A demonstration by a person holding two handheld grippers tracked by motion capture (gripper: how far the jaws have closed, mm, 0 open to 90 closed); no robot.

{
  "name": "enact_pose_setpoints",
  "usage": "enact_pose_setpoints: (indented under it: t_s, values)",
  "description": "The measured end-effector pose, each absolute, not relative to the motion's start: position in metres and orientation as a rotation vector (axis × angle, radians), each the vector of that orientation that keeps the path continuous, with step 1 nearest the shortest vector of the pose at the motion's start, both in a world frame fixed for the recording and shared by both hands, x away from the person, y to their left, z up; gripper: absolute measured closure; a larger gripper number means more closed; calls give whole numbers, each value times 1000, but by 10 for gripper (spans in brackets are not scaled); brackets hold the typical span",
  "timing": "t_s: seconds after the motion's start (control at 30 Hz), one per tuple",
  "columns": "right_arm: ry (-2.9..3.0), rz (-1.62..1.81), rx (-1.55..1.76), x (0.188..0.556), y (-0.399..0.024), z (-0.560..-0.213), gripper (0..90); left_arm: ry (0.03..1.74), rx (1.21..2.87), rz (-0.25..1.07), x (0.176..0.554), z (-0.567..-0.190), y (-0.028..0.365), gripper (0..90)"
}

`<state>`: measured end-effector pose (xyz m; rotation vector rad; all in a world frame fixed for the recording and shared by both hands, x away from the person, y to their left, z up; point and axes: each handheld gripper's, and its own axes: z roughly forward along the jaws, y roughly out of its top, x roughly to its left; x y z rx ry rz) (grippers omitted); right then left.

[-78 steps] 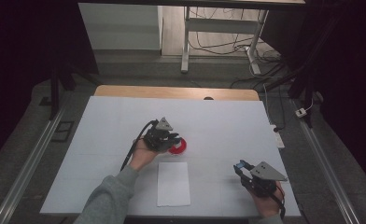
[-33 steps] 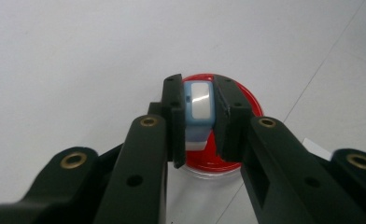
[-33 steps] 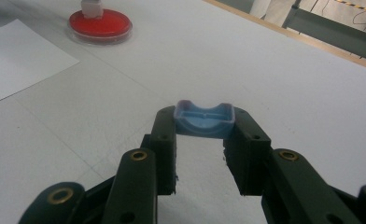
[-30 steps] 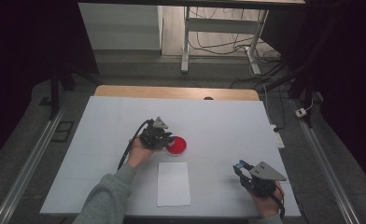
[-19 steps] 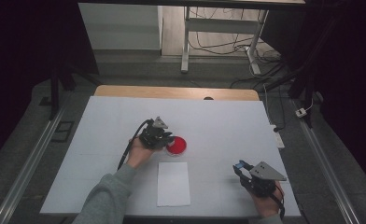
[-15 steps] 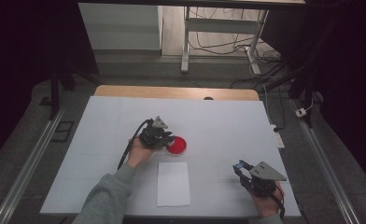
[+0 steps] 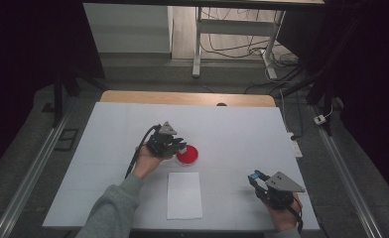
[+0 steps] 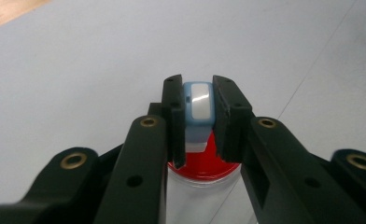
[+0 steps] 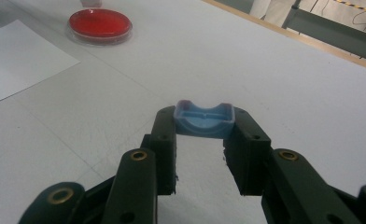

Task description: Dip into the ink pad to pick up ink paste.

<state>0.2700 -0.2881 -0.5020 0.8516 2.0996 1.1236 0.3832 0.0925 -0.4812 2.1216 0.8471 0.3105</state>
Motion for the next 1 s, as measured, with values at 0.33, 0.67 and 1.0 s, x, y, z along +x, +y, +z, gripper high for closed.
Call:
enact_pose_setpoints:
  t_s: [0.33, 0.67, 1.0]
  values:
    - [2100, 1121, 852, 270, -288, -502, 652, 818, 2105, 290, 379, -471, 95, 760]
    - [2100, 1120, 851, 270, -288, -502, 651, 792, 2089, 274, 374, -461, 99, 760]
    - [2098, 1119, 851, 270, -288, -502, 652, 762, 2090, 263, 370, -454, 100, 760]
